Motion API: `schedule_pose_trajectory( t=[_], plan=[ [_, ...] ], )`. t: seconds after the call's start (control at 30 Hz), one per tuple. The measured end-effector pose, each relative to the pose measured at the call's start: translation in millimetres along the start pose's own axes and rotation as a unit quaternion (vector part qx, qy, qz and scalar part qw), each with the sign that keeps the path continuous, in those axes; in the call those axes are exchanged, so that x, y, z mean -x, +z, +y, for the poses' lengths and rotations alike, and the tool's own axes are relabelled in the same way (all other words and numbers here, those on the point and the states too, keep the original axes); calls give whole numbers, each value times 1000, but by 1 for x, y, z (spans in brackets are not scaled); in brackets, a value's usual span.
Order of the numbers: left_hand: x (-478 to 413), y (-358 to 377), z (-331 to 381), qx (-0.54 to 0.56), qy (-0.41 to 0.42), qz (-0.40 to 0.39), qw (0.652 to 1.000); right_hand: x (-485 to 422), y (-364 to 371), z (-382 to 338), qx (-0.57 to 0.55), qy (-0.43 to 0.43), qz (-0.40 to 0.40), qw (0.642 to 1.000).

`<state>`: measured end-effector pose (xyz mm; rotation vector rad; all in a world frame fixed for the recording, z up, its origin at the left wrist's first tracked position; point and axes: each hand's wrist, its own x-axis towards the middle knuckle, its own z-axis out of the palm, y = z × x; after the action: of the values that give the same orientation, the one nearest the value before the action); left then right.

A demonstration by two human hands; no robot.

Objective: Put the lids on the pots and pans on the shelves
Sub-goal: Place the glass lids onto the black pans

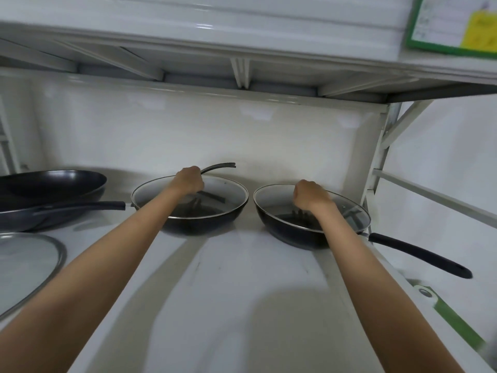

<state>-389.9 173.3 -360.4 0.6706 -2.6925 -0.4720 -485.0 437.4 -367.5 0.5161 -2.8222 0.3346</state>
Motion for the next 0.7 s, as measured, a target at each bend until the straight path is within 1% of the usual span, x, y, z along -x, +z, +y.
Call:
schedule_pose_trajectory(
  t=[0.17,0.27,0.33,0.57,0.7],
  plan=[
    [39,-17,24,-32,15,-124,992,35,-17,-12,0,-32,-79,996],
    [68,-21,33,-41,16,-160,986,57,-21,-12,-21,-37,-101,994],
    [87,-19,35,-59,16,-183,981,73,-21,-14,-29,-55,-105,993],
    [155,-20,16,-46,16,-195,980,129,-5,-44,-22,-125,-144,982],
    [190,-38,-22,-61,-1,-182,981,160,-1,-89,-29,-156,-178,971]
  ],
)
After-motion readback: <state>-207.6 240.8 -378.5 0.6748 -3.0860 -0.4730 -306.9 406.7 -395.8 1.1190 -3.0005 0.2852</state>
